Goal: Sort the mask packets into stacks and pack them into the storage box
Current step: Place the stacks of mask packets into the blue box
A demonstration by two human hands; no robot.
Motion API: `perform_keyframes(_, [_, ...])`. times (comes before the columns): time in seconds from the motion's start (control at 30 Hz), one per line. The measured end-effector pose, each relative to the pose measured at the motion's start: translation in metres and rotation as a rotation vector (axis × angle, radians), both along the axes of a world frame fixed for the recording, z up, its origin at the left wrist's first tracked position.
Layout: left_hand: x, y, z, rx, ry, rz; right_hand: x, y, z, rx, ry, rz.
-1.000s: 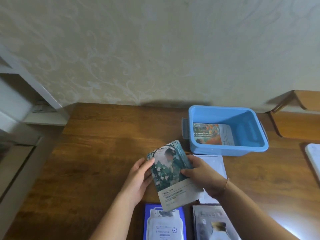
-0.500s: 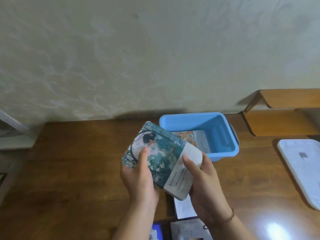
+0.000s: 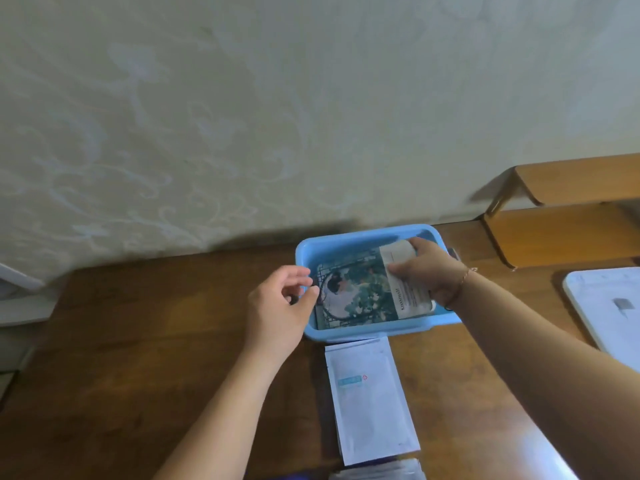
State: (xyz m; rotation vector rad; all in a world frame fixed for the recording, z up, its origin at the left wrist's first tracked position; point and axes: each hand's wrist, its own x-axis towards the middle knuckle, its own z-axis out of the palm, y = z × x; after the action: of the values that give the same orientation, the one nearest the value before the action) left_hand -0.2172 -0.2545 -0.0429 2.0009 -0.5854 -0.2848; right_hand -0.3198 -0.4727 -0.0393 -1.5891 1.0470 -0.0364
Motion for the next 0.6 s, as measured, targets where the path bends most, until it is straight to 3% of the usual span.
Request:
perform_keyframes(0.2, [0.001, -0.001, -0.002, 0.094, -0.198, -0.088, 0.021, 0.007, -0.023, -0.043, 0.235, 0.098])
perform_keyframes(0.33, [0.006, -0.014, 0.004, 0.262, -0.578, -0.361, 0.015, 0.007, -0.012, -0.29, 0.376, 0.229])
perform_keyframes(0.47, [0.011, -0.047, 0.008, 0.739, -0.736, -0.651, 0.0, 0.011, -0.004, -0.685, 0.416, 0.507])
perform_keyframes(0.6, [0.013, -0.067, 0.0, 1.046, -0.794, -0.73, -0.001, 0.005, -0.001, -0.795, 0.325, 0.968])
